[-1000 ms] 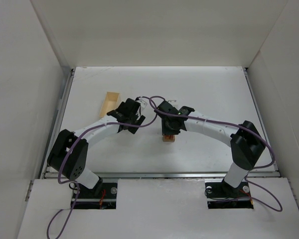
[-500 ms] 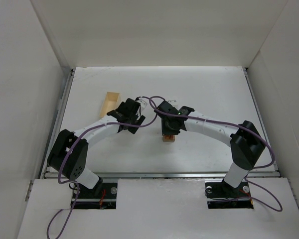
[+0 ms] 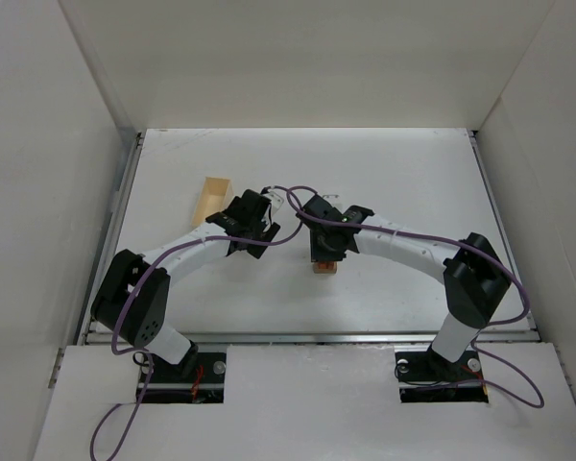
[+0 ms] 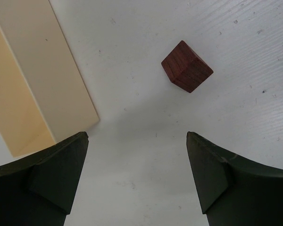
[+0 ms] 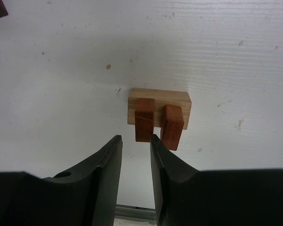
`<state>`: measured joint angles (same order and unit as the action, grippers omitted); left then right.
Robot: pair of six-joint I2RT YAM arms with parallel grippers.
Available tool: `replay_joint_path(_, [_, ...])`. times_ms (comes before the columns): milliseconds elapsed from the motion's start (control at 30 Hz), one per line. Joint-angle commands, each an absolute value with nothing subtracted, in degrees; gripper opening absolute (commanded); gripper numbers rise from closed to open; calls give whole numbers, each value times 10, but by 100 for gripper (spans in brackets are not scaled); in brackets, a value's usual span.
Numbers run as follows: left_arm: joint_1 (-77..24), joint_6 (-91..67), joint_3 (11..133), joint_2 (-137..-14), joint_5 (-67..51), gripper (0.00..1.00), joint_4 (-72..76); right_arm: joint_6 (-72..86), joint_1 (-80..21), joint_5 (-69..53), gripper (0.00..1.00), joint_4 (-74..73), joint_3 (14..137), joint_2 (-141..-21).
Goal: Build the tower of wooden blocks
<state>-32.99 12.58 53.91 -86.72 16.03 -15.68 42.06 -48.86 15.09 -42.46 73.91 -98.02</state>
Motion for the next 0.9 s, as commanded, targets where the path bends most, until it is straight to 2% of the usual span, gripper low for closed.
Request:
replay_joint_path(0, [-328, 120, 533, -846, 157, 82, -156, 432, -495, 150, 36, -427, 758, -984])
replay_joint_path(867, [-328, 120, 527, -846, 157, 82, -156, 438, -495, 156, 36, -438, 758, -995])
